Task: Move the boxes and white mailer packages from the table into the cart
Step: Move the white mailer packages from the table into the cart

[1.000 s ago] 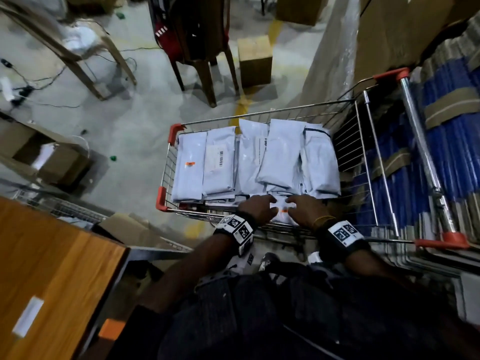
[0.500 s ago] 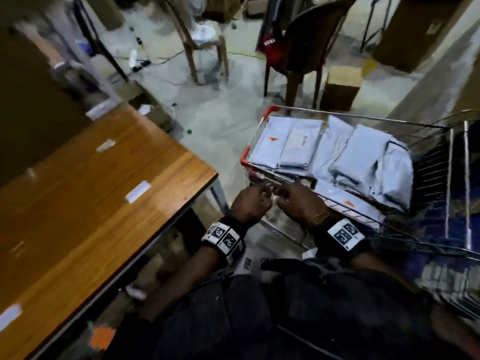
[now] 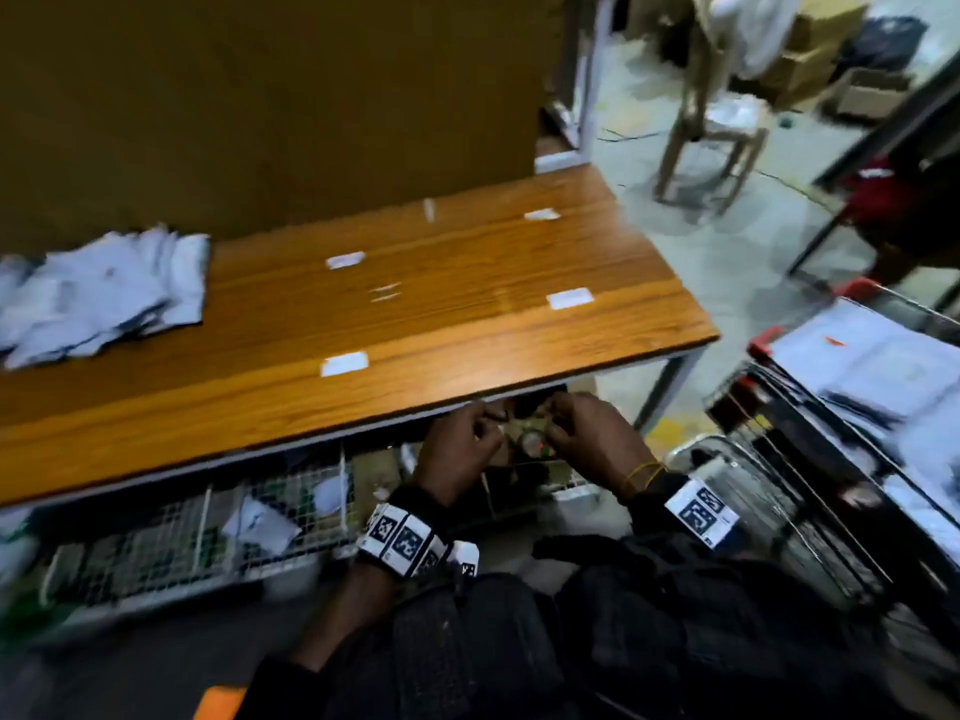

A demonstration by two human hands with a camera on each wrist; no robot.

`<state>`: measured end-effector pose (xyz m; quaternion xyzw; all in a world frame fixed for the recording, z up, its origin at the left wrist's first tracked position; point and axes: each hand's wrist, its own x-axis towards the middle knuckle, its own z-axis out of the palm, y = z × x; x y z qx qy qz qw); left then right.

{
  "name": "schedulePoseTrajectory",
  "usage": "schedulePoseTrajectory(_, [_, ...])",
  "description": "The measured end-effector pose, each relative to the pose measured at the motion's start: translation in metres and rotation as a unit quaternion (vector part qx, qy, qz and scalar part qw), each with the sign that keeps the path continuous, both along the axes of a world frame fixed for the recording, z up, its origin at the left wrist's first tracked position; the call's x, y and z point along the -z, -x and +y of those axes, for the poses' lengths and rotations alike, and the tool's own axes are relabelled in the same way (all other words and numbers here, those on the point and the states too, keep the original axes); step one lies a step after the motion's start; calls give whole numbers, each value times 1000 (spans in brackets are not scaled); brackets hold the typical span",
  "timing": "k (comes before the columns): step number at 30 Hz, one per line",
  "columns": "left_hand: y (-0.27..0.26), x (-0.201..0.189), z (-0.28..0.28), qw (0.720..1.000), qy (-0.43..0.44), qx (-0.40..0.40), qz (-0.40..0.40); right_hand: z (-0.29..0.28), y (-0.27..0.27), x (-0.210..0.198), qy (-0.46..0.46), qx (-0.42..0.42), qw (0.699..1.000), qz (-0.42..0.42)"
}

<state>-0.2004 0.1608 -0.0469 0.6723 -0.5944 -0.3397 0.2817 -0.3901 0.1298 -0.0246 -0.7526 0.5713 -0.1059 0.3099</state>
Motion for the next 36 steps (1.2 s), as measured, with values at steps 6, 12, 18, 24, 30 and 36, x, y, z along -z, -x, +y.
schedulePoseTrajectory(6, [-87,-1,55,993,2,-114,5,10,-98,-6,16,-131,990,-40])
schedulePoseTrajectory(12, [-152,-7,87,979,-10,-202,24,8,-179,-9,13,-243,970,-19])
schedulePoseTrajectory(18, [-211,0,89,964,-16,-265,34,-15,-257,2,-3,-297,954,-37])
schedulePoseTrajectory(24, [-282,2,68,951,-24,-308,18,-51,-342,7,-9,-312,949,-54])
schedulePoseTrajectory(30, [-346,-9,28,945,-35,-324,-32,-100,-410,8,-5,-300,949,-98])
schedulePoseTrajectory(36, [-384,-13,-14,938,-33,-337,-72,-140,-459,12,-22,-306,948,-85])
